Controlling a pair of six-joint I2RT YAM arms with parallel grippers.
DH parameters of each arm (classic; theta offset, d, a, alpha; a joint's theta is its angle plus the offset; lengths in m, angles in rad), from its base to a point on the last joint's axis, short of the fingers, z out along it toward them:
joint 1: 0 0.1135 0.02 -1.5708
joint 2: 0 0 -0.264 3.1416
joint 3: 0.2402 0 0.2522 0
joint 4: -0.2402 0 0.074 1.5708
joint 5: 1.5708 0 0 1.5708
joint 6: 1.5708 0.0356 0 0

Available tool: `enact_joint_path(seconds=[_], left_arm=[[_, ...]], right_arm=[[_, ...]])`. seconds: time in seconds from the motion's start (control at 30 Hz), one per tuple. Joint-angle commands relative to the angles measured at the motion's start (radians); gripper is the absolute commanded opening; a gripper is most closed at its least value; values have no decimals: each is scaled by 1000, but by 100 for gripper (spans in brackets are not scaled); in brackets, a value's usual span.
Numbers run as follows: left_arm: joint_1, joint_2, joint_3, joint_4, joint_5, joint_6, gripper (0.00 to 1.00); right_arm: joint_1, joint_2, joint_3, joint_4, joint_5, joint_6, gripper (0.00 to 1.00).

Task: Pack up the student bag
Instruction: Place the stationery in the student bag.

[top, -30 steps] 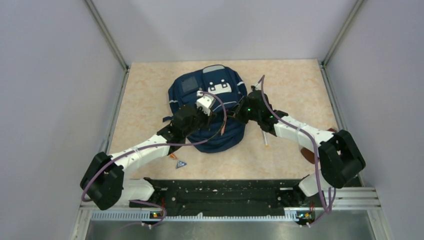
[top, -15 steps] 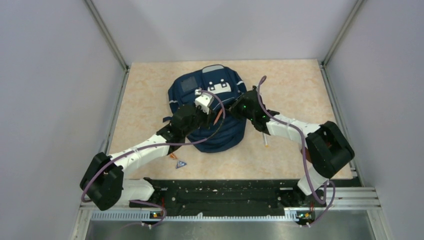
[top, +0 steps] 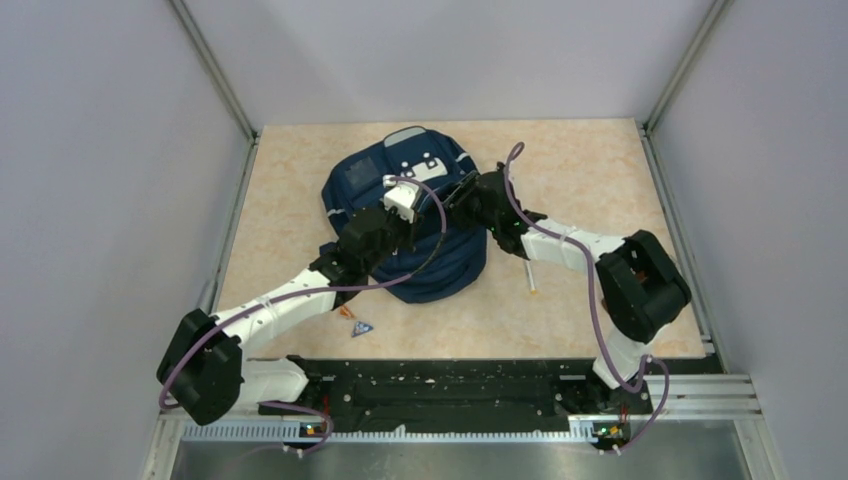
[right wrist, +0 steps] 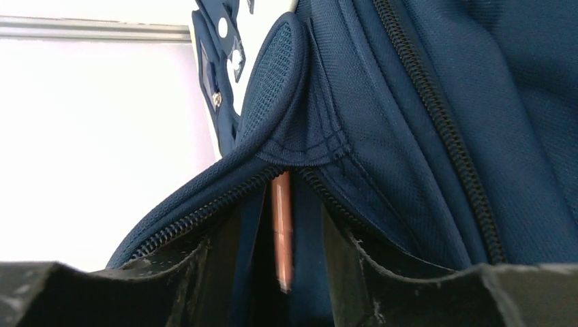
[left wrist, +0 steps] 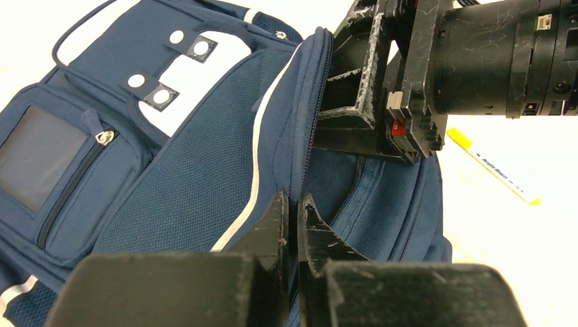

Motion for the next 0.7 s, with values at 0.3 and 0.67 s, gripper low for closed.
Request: enact_joint_path(seconds=[0.3,0.67], left_arm=[[1,-22,65,-2,7,-89,0],[13,-11,69,0,21,-105,0]], right_arm=[[-9,-386,-227,-1,26,-320,60],[-157,-585,-350,-564,93,-604,62]])
